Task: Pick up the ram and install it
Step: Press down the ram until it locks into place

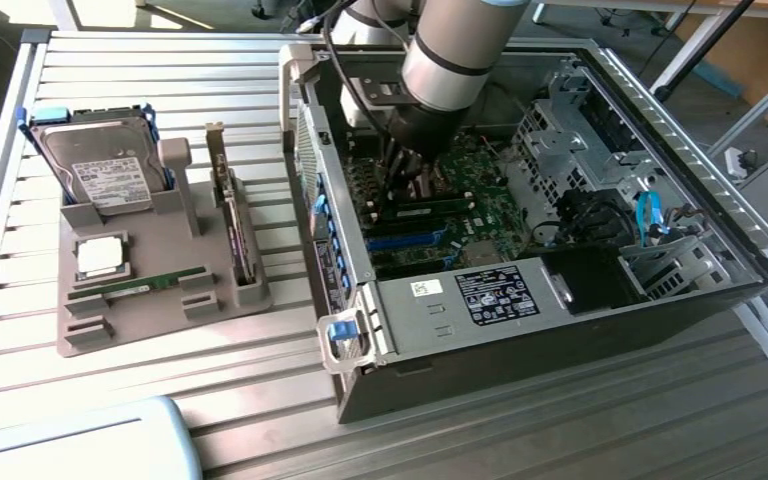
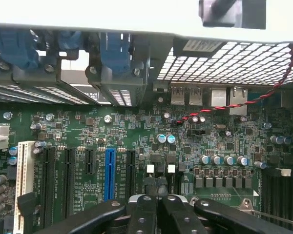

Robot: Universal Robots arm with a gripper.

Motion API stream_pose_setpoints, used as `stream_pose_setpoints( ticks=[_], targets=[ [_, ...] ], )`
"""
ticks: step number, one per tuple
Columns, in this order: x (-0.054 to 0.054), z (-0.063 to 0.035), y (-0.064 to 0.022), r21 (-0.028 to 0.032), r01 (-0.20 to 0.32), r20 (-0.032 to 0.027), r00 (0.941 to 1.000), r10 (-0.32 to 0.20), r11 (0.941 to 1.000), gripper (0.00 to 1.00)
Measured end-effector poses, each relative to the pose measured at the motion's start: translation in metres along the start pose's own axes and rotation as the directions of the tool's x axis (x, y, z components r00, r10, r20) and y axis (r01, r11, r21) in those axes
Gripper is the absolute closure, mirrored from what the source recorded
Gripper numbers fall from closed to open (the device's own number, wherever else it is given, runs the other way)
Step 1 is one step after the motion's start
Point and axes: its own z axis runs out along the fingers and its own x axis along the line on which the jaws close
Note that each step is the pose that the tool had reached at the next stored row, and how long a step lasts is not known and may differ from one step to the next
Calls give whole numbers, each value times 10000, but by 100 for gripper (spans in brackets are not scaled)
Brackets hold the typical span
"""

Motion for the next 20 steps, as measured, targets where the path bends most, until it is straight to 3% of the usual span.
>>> stream_pose_setpoints(
  ticks=[11,14,20],
  targets=[
    [6,77,-6,-16,3,40,10000,-3,10000,89],
    [-3,22,-5,3,7,75,10000,-7,10000,89],
    [-6,-116,8,-13,6,48,10000,-6,10000,89]
  ],
)
